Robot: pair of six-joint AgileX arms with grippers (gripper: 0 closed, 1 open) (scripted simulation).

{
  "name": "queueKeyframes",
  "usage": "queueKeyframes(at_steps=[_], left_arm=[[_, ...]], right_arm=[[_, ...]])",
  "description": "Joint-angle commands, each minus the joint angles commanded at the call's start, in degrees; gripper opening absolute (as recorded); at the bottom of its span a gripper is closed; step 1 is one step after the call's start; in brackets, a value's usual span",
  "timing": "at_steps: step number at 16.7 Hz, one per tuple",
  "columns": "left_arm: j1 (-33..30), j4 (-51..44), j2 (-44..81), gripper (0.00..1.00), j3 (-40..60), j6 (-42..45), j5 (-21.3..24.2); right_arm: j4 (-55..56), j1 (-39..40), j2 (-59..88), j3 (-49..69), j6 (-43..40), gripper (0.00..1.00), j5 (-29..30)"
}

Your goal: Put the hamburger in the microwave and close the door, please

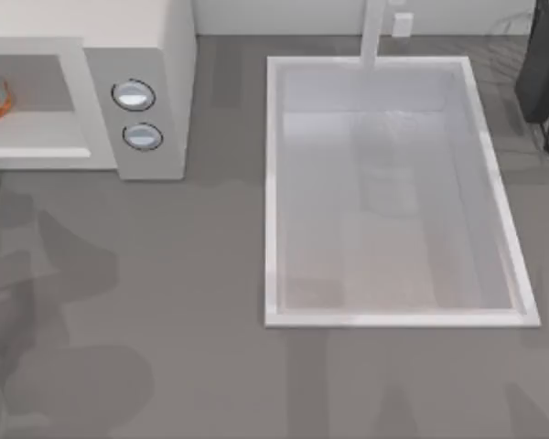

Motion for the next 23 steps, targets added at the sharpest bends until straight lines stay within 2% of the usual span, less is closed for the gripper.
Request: queueKeyframes(at_steps=[16, 23], left_arm=[[0.0, -28.2, -18.7, 1.00, 2.4, 0.0, -0.3], [0.1, -34.9, -22.2, 1.00, 2.4, 0.0, -0.4]], right_arm=[[0.0, 0.0, 0.0, 0.0, 0.0, 1.00, 0.0], [0.0, 0.0, 0.0, 0.0, 0.0, 1.00, 0.0]])
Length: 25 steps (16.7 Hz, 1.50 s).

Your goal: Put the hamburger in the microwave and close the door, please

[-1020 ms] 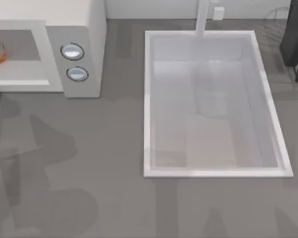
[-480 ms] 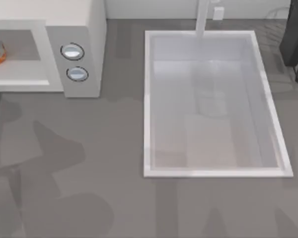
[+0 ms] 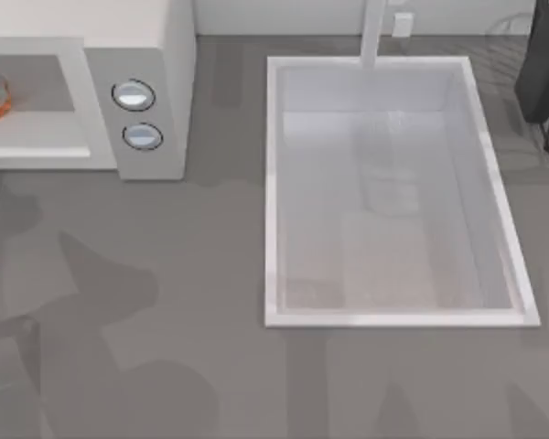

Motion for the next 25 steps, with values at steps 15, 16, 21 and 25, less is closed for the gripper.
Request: queueKeyframes(at_steps=[15, 16, 21, 25], left_arm=[[-3.9, -8.4, -24.1, 1.00, -8.0, 0.0, 0.6], [-4.6, -9.9, -28.9, 1.00, -9.5, 0.0, 0.8], [-8.9, -18.7, -54.4, 1.00, -17.9, 0.2, 1.4], [-12.0, -25.2, -71.9, 1.00, -24.1, 0.2, 2.0]], right_arm=[[0.0, 0.0, 0.0, 0.0, 0.0, 1.00, 0.0], [0.0, 0.0, 0.0, 0.0, 0.0, 1.00, 0.0], [0.0, 0.0, 0.0, 0.0, 0.0, 1.00, 0.0], [0.0, 0.0, 0.0, 0.0, 0.0, 1.00, 0.0]])
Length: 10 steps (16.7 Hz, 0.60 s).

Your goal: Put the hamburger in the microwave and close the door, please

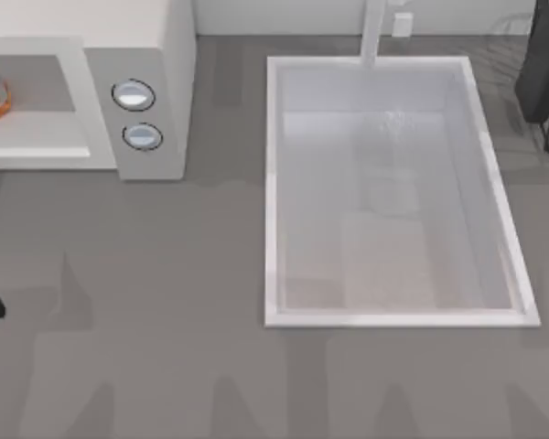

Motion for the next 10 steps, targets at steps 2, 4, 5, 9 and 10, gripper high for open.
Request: queueKeyframes(at_steps=[2, 4, 5, 9, 10], left_arm=[[-1.1, -2.2, -5.5, 1.00, -2.1, 0.0, 0.2], [-1.7, -3.5, -8.6, 1.00, -3.4, 0.1, 0.3], [-1.8, -3.8, -9.2, 1.00, -3.6, 0.1, 0.3], [-1.8, -3.8, -9.3, 1.00, -3.7, 0.1, 0.3], [-1.8, -3.8, -9.3, 0.92, -3.7, 0.1, 0.3]], right_arm=[[0.0, 0.0, 0.0, 0.0, 0.0, 1.00, 0.0], [0.0, 0.0, 0.0, 0.0, 0.0, 1.00, 0.0], [0.0, 0.0, 0.0, 0.0, 0.0, 1.00, 0.0], [0.0, 0.0, 0.0, 0.0, 0.0, 1.00, 0.0], [0.0, 0.0, 0.0, 0.0, 0.0, 1.00, 0.0]])
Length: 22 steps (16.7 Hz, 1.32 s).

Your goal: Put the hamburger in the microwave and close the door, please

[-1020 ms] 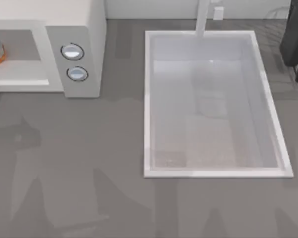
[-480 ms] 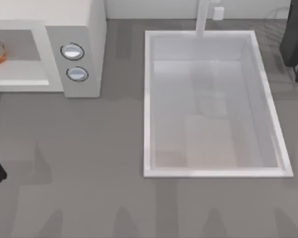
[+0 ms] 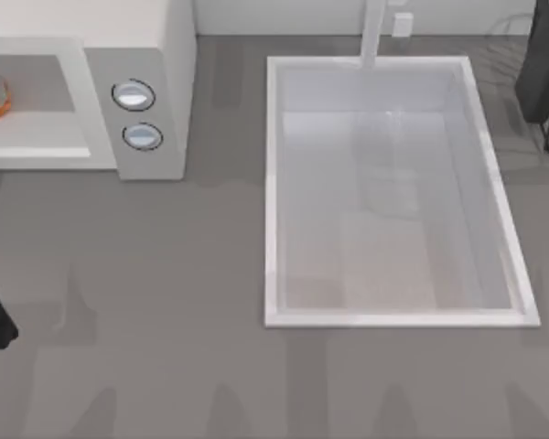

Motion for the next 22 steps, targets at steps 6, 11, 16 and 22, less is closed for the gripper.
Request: queueKeyframes(at_steps=[6, 11, 16, 22], left_arm=[[0.0, 0.0, 0.0, 0.47, 0.0, 0.0, 0.0], [0.0, 0.0, 0.0, 0.10, 0.0, 0.0, 0.0], [0.0, 0.0, 0.0, 0.00, 0.0, 0.0, 0.0], [-0.2, -0.1, 0.0, 0.00, 0.1, 0.0, -0.2]], right_arm=[[0.0, 0.0, 0.0, 0.0, 0.0, 1.00, 0.0], [0.0, 0.0, 0.0, 0.0, 0.0, 1.00, 0.0], [0.0, 0.0, 0.0, 0.0, 0.0, 1.00, 0.0], [0.0, 0.0, 0.0, 0.0, 0.0, 1.00, 0.0]])
